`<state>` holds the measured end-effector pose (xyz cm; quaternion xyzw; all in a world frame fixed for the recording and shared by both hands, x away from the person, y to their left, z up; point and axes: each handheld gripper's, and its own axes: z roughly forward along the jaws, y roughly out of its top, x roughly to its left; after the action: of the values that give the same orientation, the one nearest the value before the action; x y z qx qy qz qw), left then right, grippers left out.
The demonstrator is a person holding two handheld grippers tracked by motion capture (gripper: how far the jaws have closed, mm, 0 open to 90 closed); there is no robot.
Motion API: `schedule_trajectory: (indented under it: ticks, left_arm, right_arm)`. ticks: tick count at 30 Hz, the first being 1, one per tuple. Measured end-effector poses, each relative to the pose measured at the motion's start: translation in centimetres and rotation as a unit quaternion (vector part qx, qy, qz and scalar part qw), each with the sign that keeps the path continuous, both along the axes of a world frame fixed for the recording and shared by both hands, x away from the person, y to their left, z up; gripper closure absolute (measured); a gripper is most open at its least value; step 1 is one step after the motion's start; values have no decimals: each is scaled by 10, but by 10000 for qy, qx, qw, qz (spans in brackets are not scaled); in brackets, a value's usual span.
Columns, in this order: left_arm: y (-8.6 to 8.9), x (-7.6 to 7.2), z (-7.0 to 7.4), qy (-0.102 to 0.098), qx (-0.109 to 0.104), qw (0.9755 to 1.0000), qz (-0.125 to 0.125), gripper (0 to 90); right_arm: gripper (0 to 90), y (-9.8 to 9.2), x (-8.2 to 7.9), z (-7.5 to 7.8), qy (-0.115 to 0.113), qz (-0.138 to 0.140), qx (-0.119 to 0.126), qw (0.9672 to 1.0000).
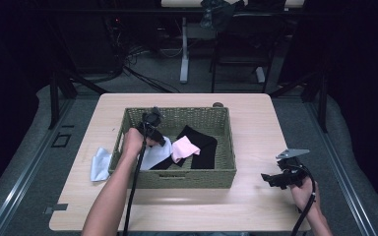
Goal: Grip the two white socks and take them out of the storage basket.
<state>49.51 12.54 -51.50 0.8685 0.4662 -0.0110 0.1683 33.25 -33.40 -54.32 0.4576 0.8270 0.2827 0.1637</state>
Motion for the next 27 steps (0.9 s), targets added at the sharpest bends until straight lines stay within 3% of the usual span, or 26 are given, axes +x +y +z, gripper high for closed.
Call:
schedule_trajectory:
  ticks: [5, 13, 20, 27]
  left_arm:
    - [-1, -5, 5, -144, -51, 9998, -88, 857]
    - [7, -17, 28, -504, -298, 9981, -179, 867]
    - [19, -24, 53, -842, -493, 9951, -174, 868]
    - [29, -30, 80, -1000, -595, 9931, -130, 868]
  right_arm:
    - [147, 0, 0, 1, -22, -8, -1, 10000]
    - [147, -1, 0, 0, -17, -13, -22, 10000]
    - [147, 0, 1, 0, 10, 0, -20, 10000]
    - [147, 0, 1, 0, 9, -15, -24, 10000]
